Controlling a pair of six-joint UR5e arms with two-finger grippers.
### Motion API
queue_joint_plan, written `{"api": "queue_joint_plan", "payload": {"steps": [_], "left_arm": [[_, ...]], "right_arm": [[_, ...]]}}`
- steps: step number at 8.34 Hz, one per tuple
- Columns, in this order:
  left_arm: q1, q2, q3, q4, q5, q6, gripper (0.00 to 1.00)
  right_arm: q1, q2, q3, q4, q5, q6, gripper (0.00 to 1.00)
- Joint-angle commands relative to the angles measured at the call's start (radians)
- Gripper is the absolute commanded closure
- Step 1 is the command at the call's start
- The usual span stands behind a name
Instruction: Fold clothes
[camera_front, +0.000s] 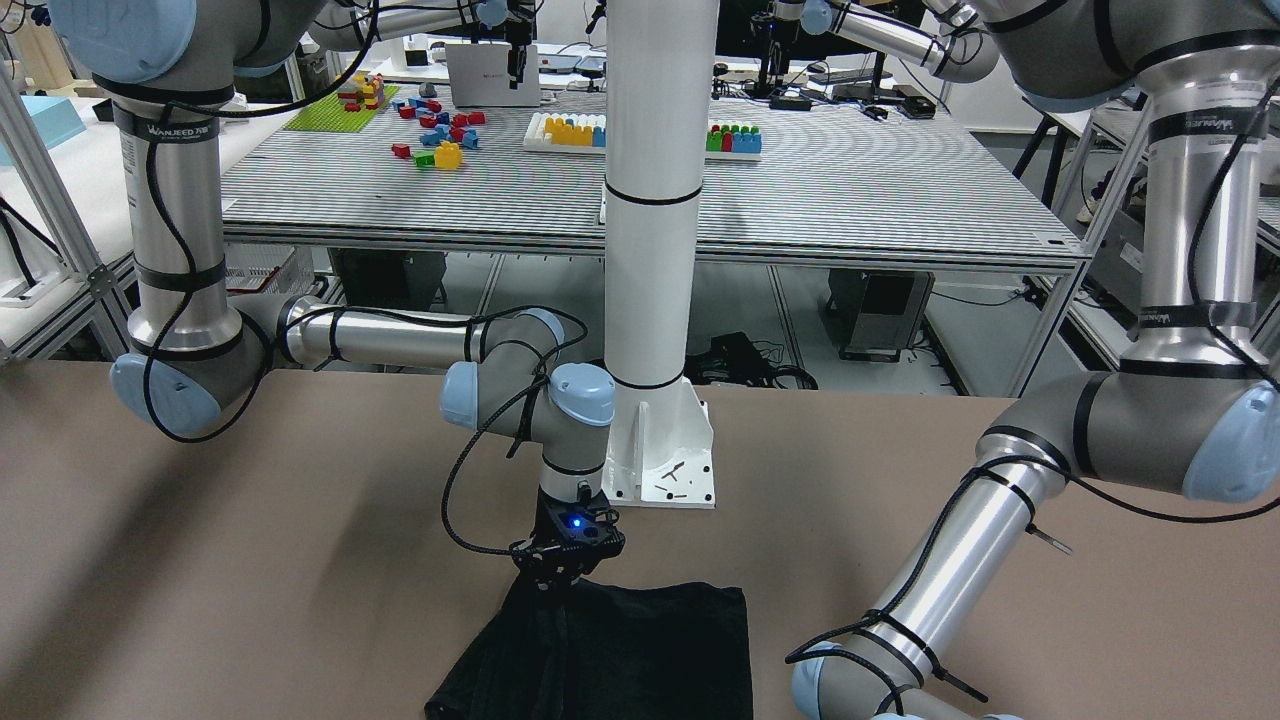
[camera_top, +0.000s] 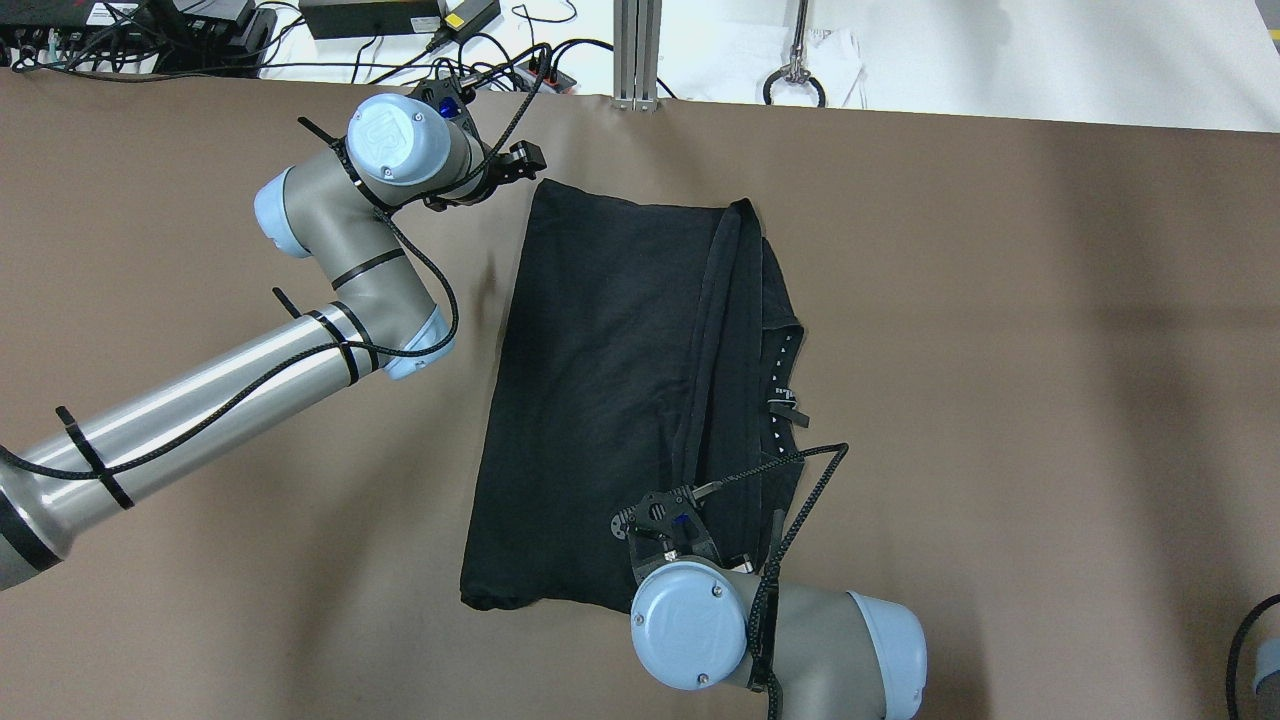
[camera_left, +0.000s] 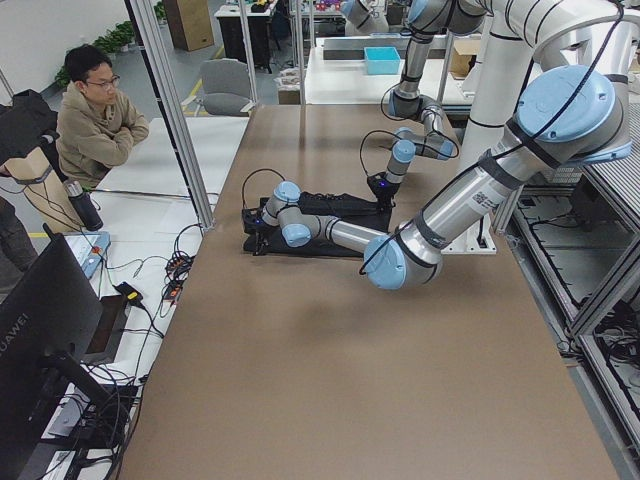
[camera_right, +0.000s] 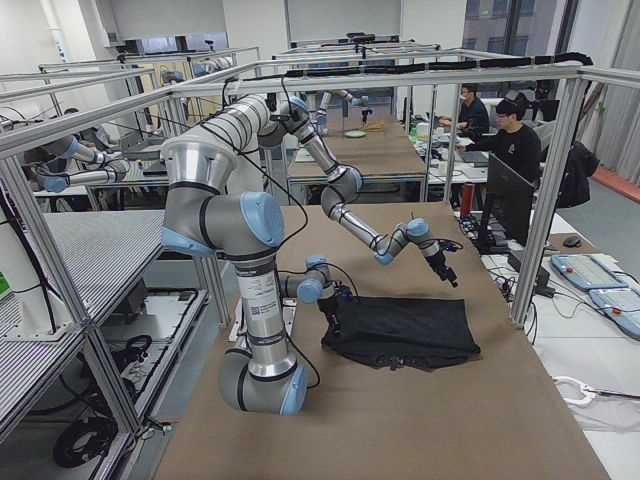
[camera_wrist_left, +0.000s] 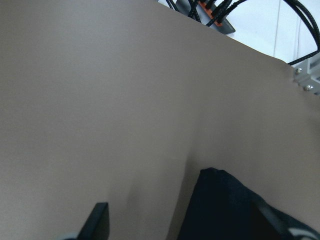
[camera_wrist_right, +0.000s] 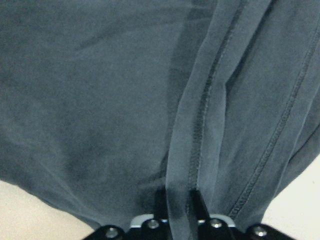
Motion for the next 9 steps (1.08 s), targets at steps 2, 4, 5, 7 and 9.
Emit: {"api": "queue_joint_plan", "payload": {"steps": [2,4,5,7,9], "left_arm": [[0.012,0.000,0.001,0.000,0.005,-0.014,0.00],[0.012,-0.003,0.001,0.000,0.005,-0.017,0.00],[0.014,-0.005,0.000,0.000,0.005,-0.033,0.00],[0.015,-0.006,0.000,0.001,0.005,-0.036,0.00],[0.022,-0.009,0.000,0.000,0.005,-0.037,0.00]], "right_arm": [[-0.003,0.000,0.000,0.000,0.000,0.002,0.68],[-0.003,-0.006,0.000,0.002,0.000,0.000,1.00],[-0.003,-0.005,0.000,0.002,0.000,0.000,1.00],[-0.001,-0.005,0.006,0.002,0.008,0.000,1.00],[0.028,-0.032,0.060,-0.006,0.038,-0.021,1.00]]}}
